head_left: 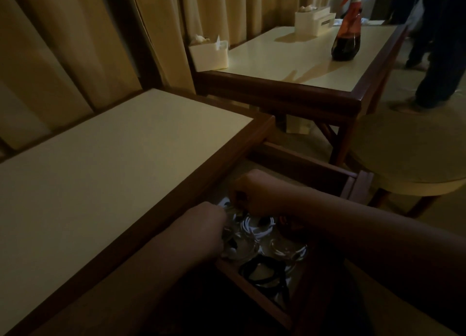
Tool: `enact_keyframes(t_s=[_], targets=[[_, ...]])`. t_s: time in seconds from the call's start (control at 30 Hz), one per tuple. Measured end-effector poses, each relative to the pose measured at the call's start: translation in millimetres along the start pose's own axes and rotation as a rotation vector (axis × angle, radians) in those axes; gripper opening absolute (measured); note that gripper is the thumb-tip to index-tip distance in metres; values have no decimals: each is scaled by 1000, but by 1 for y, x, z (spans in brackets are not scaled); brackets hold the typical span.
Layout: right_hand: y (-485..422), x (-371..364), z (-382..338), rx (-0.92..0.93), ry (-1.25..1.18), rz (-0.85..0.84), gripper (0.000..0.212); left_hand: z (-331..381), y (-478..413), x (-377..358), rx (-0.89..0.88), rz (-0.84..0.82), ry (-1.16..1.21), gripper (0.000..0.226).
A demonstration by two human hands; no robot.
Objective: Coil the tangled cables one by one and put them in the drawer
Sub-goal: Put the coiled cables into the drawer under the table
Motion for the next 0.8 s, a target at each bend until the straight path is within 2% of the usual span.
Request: enact_keyframes(t_s=[0.07,0.23,0.37,0.47,0.6,0.8], targets=[[0,-4,-3,19,14,9,9,-1,-1,-1,38,-2,0,42],[3,-11,-2,41,72,-6,10,-1,1,3,71,78,-16,20],[4,-15,-3,59,230,-73,33,0,2,6,80,96,-21,21],[4,-19,-4,89,361,-117,34,1,1,6,80,101,-44,22],[7,-15,-4,67,309,-114,34,0,0,5,81,128,-55,23],[10,-12,-4,44,272,-122,36,-1,-3,0,59,82,-69,15]])
Point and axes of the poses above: each hand's wrist, its own y-axis away from the middle knuckle, its own x-axis out of the back of the hand, z = x × y, the point moved 9 cm from there along -y, towards the middle knuckle, and after that the axes turned 12 degrees about z, right-handed, at the moved point
